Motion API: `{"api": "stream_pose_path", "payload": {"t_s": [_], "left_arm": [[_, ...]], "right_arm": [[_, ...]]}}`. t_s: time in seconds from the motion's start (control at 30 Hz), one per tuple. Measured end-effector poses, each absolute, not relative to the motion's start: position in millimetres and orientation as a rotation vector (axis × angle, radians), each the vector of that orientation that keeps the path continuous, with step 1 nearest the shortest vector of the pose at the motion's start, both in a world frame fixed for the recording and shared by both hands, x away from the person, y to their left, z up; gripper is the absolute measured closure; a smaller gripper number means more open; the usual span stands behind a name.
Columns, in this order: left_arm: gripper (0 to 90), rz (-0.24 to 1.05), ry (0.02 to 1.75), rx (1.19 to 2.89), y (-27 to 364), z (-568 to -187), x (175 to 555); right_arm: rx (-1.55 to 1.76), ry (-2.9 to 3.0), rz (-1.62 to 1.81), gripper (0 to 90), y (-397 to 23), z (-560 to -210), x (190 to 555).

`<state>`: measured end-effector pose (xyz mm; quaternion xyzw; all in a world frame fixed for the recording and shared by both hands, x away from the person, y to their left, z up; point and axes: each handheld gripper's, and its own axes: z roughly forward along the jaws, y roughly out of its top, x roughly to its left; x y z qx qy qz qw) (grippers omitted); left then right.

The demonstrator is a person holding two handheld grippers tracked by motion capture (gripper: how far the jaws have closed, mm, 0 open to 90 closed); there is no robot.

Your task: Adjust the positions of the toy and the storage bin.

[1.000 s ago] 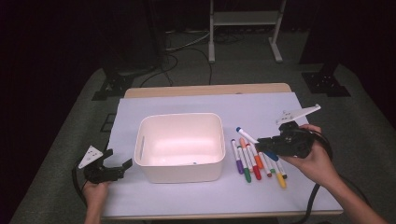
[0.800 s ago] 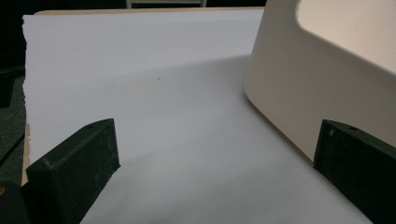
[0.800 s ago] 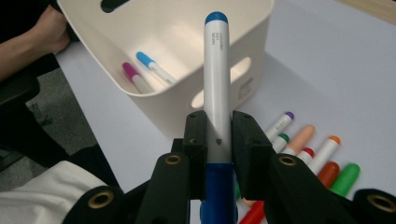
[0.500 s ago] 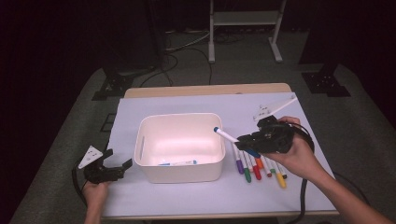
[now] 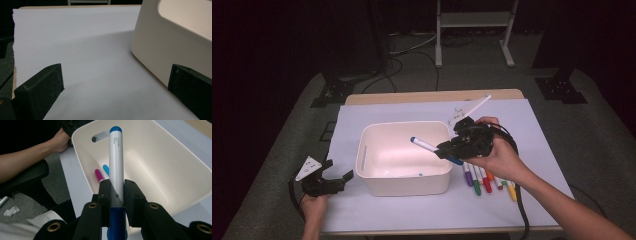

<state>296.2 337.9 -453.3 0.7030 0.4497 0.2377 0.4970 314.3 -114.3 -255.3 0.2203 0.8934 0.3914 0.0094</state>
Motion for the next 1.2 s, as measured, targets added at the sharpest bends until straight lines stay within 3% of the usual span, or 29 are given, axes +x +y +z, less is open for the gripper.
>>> {"api": "stream_pose_path", "payload": {"t_s": [0.47, 1.2], "left_arm": [[0.0, 0.571, 1.091, 1.701, 338.3, -453.2, 296.3], [0.0, 0.561, 1.090, 1.700, 338.9, -453.2, 296.6]], "right_arm": [[0.578, 2.869, 1.232, 75.7, -65.8, -264.3, 327.6], [0.435, 2.995, 1.119, 75.5, 0.3, -310.8, 352.2]]}}
